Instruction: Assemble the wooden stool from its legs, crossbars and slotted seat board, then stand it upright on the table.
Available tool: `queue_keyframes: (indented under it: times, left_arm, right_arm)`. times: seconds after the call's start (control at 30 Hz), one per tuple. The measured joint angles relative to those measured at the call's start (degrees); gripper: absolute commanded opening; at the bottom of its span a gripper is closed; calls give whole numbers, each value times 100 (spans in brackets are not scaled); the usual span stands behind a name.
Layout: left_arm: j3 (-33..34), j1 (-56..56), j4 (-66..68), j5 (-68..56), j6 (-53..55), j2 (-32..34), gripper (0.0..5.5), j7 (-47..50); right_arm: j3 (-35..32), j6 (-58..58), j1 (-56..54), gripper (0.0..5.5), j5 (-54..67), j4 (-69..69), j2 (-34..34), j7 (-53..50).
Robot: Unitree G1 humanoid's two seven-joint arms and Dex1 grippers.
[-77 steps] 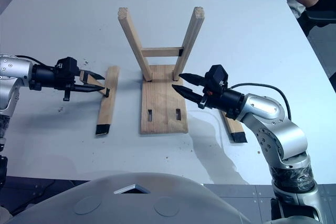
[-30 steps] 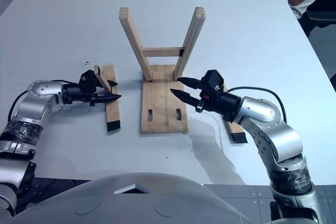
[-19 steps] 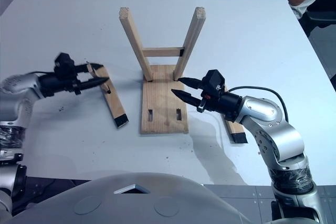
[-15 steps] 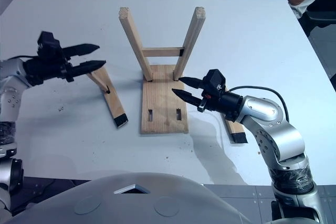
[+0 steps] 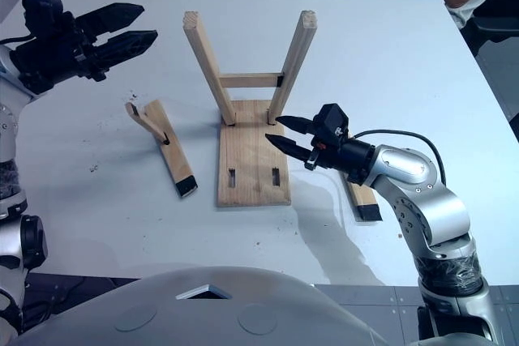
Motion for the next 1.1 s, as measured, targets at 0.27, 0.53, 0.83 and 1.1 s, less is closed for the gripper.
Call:
queue_keyframes:
  times: [0.27, 0.53, 0.83, 1.1]
  left_arm:
    - [-831, 770, 1190, 774, -1377, -657, 286, -181]
    - [-60, -337, -475, -303, -8, -361, 286, 580]
    - [-2665, 3019, -2122, 1573, -192, 454, 286, 390]
    - [-2847, 2939, -1138, 2877, -1343, 555, 286, 551]
  right_arm:
    - [180, -30, -16, 198, -117, 105, 33, 46]
    - [153, -45, -4, 198, -114, 100, 4, 90]
    - [137, -95, 89, 198, -125, 96, 23, 65]
    - [198, -169, 2, 198, -227, 153, 29, 87]
